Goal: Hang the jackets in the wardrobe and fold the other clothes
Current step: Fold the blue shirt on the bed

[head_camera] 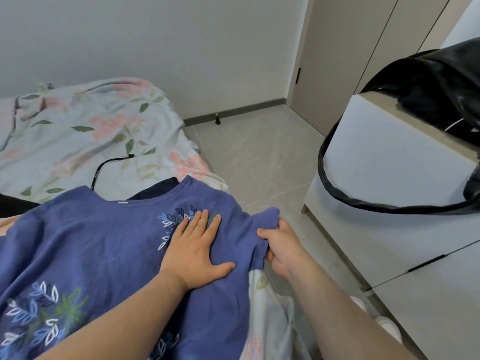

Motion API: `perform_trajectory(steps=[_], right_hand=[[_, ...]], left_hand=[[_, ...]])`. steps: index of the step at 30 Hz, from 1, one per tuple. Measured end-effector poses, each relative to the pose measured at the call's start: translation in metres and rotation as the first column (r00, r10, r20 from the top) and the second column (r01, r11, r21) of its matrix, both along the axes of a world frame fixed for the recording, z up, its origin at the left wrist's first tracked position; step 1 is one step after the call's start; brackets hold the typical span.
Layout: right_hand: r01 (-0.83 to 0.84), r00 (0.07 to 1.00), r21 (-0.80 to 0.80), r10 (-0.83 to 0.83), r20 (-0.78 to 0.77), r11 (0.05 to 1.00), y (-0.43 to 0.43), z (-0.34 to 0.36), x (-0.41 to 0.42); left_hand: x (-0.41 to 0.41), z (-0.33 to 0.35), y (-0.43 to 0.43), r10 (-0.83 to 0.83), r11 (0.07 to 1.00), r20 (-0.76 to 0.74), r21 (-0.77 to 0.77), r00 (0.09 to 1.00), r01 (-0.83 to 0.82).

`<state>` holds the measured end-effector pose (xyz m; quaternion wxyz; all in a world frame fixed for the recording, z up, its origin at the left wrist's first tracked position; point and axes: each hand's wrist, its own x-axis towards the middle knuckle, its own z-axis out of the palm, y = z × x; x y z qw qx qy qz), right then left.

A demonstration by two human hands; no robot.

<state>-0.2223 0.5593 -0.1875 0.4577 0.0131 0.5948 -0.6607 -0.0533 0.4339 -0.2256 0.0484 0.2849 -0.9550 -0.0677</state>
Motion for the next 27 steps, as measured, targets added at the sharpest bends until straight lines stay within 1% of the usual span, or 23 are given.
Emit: perform_trajectory(steps=[2,4,6,7,8,9,10,11,12,14,15,16,17,18,19,20,21,22,23,24,25,26,27], right_hand=[[0.021,0.998,-0.023,-0.023,-0.062,1.0,-0.001,0.008,-0.001],[-0.013,0.986,-0.055,0.004,-0.166,0.998,-0.004,0.018,0.002],[-0.124,0.955,-0.136,0.081,-0.286,0.983,-0.009,0.028,0.013],[-0.205,0.939,-0.187,0.139,-0.314,0.961,-0.012,0.031,0.022],[-0.288,0.926,-0.223,0.211,-0.313,0.931,-0.014,0.032,0.032],[-0.354,0.916,-0.238,0.284,-0.283,0.905,-0.016,0.033,0.041],[-0.39,0.914,-0.247,0.34,-0.221,0.887,-0.016,0.034,0.049],[-0.391,0.92,-0.27,0.368,-0.134,0.88,-0.013,0.036,0.054],[-0.35,0.934,-0.307,0.356,-0.039,0.885,-0.008,0.036,0.055],[-0.18,0.964,-0.352,0.236,0.123,0.918,0.003,0.04,0.051],[-0.107,0.976,-0.32,0.161,0.149,0.941,0.008,0.042,0.049],[-0.064,0.989,-0.254,0.096,0.115,0.965,0.011,0.041,0.048],[-0.052,0.998,-0.175,0.058,0.033,0.983,0.012,0.04,0.049],[-0.068,0.995,-0.086,0.061,-0.085,0.994,0.013,0.038,0.053],[-0.106,0.967,0.006,0.105,-0.23,0.994,0.012,0.035,0.058],[-0.156,0.9,0.101,0.184,-0.396,0.983,0.01,0.033,0.066],[-0.209,0.781,0.193,0.282,-0.557,0.959,0.006,0.031,0.075],[-0.259,0.615,0.282,0.382,-0.69,0.924,0.002,0.031,0.086],[-0.298,0.424,0.354,0.455,-0.783,0.887,-0.003,0.033,0.098],[-0.329,0.237,0.405,0.489,-0.839,0.853,-0.009,0.034,0.11],[-0.36,0.079,0.444,0.501,-0.862,0.821,-0.016,0.036,0.122],[-0.39,-0.028,0.484,0.515,-0.857,0.783,-0.023,0.038,0.136],[-0.42,-0.092,0.524,0.54,-0.837,0.741,-0.032,0.039,0.151]], left_hand=[[-0.002,-0.001,-0.001,-0.002,1.0,0.017,-0.003,1.0,0.002],[-0.002,0.0,-0.001,-0.011,1.0,0.028,-0.017,1.0,0.012],[0.002,0.003,-0.001,-0.029,0.999,-0.051,0.016,0.998,0.03],[0.003,0.004,-0.001,-0.017,0.998,-0.125,0.065,0.992,0.026],[0.004,0.006,-0.001,0.027,0.99,-0.219,0.144,0.975,0.005],[0.005,0.01,-0.001,0.123,0.964,-0.302,0.263,0.945,-0.042],[0.006,0.015,0.0,0.251,0.912,-0.357,0.399,0.9,-0.096],[0.009,0.02,0.002,0.357,0.859,-0.376,0.491,0.855,-0.143],[0.011,0.025,0.004,0.406,0.837,-0.377,0.519,0.832,-0.173],[0.024,0.038,0.008,0.346,0.89,-0.387,0.423,0.855,-0.169],[0.033,0.043,0.008,0.315,0.912,-0.403,0.38,0.859,-0.156],[0.046,0.051,0.007,0.306,0.924,-0.419,0.346,0.855,-0.161],[0.061,0.059,0.004,0.313,0.933,-0.434,0.309,0.845,-0.187],[0.078,0.066,-0.001,0.328,0.937,-0.452,0.268,0.83,-0.224],[0.098,0.072,-0.009,0.351,0.935,-0.466,0.221,0.812,-0.277],[0.12,0.079,-0.018,0.384,0.923,-0.47,0.171,0.795,-0.345],[0.146,0.086,-0.03,0.426,0.899,-0.459,0.118,0.78,-0.422],[0.172,0.09,-0.044,0.486,0.858,-0.425,0.066,0.763,-0.51],[0.199,0.093,-0.059,0.549,0.808,-0.378,0.012,0.745,-0.589],[0.223,0.096,-0.071,0.607,0.761,-0.326,-0.026,0.725,-0.649],[0.243,0.096,-0.081,0.658,0.725,-0.262,-0.031,0.705,-0.688],[0.258,0.095,-0.086,0.702,0.701,-0.193,0.014,0.686,-0.713],[0.267,0.089,-0.087,0.723,0.689,-0.15,0.095,0.674,-0.719]])
